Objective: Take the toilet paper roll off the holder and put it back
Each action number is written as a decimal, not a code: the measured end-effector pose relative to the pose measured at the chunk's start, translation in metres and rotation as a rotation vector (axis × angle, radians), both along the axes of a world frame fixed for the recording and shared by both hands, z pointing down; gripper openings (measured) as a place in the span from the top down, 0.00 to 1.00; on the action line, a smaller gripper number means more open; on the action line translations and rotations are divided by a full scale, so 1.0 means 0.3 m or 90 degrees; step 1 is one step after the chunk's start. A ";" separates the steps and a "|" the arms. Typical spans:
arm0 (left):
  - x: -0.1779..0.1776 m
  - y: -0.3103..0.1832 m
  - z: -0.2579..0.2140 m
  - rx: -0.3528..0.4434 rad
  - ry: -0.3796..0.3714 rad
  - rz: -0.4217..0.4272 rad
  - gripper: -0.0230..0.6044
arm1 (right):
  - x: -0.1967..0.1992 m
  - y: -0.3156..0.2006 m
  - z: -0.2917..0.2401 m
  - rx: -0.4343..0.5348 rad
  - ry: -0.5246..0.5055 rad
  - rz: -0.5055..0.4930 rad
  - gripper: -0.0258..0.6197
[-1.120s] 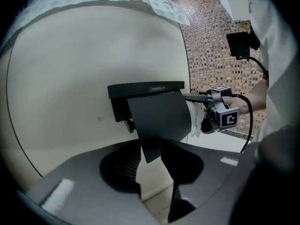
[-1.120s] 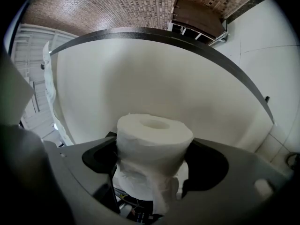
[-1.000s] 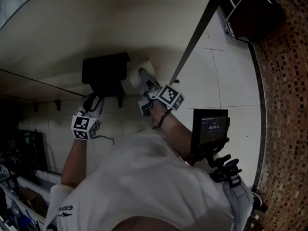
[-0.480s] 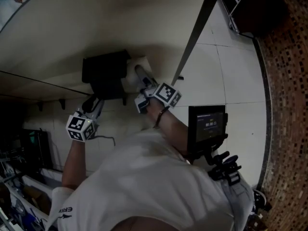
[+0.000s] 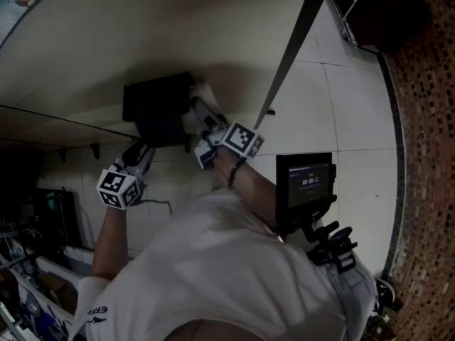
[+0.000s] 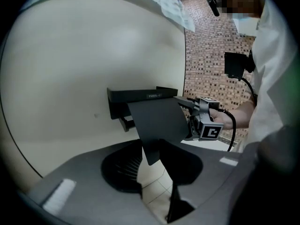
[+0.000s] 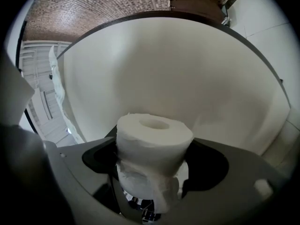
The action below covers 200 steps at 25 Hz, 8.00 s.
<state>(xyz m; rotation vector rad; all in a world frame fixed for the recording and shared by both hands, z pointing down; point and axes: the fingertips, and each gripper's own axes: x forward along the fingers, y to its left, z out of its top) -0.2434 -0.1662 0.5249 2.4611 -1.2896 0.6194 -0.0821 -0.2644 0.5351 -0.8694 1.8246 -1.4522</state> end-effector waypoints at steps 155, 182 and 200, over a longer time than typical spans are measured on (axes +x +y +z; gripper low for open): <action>-0.040 -0.014 0.047 -0.030 0.003 0.035 0.85 | -0.174 0.107 0.098 0.699 1.147 -0.495 0.45; -0.060 -0.066 0.089 0.079 -0.006 -0.084 0.78 | 0.000 0.178 0.026 0.626 1.152 -0.383 0.48; 0.047 0.173 -0.110 0.218 0.066 -0.144 0.95 | 0.007 0.381 -0.221 0.541 0.996 -0.159 0.86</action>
